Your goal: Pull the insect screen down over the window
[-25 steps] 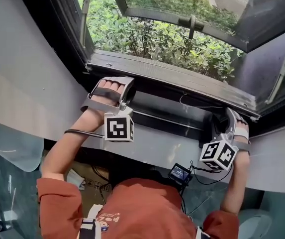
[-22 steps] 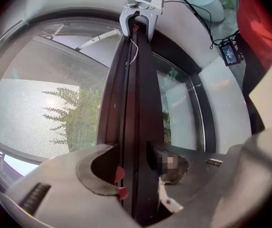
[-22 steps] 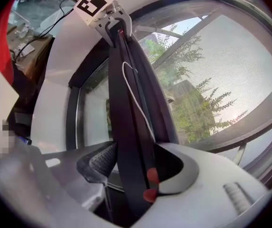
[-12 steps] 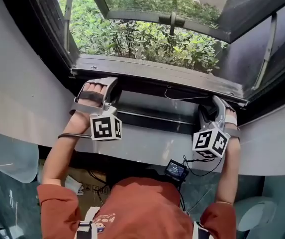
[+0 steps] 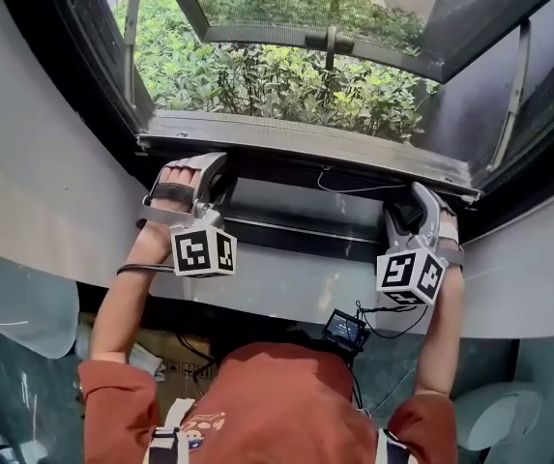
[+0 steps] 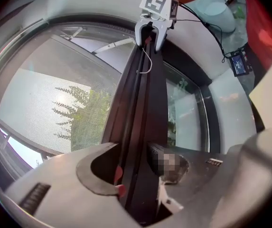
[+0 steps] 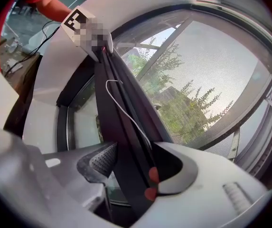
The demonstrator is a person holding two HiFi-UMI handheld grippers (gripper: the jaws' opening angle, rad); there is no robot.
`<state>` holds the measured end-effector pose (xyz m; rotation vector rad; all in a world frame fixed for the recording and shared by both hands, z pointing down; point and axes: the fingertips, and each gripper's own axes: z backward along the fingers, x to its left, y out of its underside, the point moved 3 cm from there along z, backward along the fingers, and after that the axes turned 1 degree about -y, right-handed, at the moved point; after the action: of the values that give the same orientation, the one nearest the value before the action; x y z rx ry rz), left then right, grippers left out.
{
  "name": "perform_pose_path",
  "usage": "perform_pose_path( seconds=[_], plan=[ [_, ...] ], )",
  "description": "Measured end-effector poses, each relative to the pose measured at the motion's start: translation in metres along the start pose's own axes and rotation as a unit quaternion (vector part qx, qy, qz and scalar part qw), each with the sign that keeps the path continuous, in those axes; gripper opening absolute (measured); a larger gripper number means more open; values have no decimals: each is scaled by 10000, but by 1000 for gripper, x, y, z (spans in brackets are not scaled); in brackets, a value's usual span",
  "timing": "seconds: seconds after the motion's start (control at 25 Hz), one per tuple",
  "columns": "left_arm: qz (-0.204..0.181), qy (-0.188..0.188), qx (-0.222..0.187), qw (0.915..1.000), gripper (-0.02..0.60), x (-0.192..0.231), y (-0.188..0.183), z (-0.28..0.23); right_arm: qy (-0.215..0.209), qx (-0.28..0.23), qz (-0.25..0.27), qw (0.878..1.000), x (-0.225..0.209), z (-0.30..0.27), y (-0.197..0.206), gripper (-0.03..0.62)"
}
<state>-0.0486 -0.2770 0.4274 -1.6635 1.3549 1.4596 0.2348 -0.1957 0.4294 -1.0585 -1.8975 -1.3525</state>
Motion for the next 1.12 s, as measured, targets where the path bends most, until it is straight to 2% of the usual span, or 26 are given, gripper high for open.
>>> perform_pose_path(
  seconds=[0.2, 0.36, 0.48, 0.68, 0.88, 1.04, 1.12],
  plan=[
    [762, -164, -245, 9967, 184, -1, -6, 11, 158, -208, -324, 9991, -2, 6, 1, 249],
    [1531, -456, -520, 9858, 184, 6, -11, 19, 352, -534, -758, 9951, -10, 16, -7, 249],
    [2243, -657, -766, 9693, 184, 0, -17, 29, 397, -830, -1163, 9889, -10, 30, -12, 249],
    [3339, -823, -1085, 9327, 184, -16, -27, 44, 291, -1151, -2012, 9723, -1, 53, -9, 249],
    [3919, -880, -1197, 9079, 184, -28, -35, 49, 379, -1443, -2410, 9590, 4, 63, -1, 249],
    [4431, -856, -1198, 8843, 184, -39, -35, 56, 388, -1548, -2825, 9459, 15, 69, 6, 249],
    [4567, -823, -1195, 8777, 184, -47, -36, 58, 404, -1571, -2988, 9404, 21, 72, 7, 249]
  ],
)
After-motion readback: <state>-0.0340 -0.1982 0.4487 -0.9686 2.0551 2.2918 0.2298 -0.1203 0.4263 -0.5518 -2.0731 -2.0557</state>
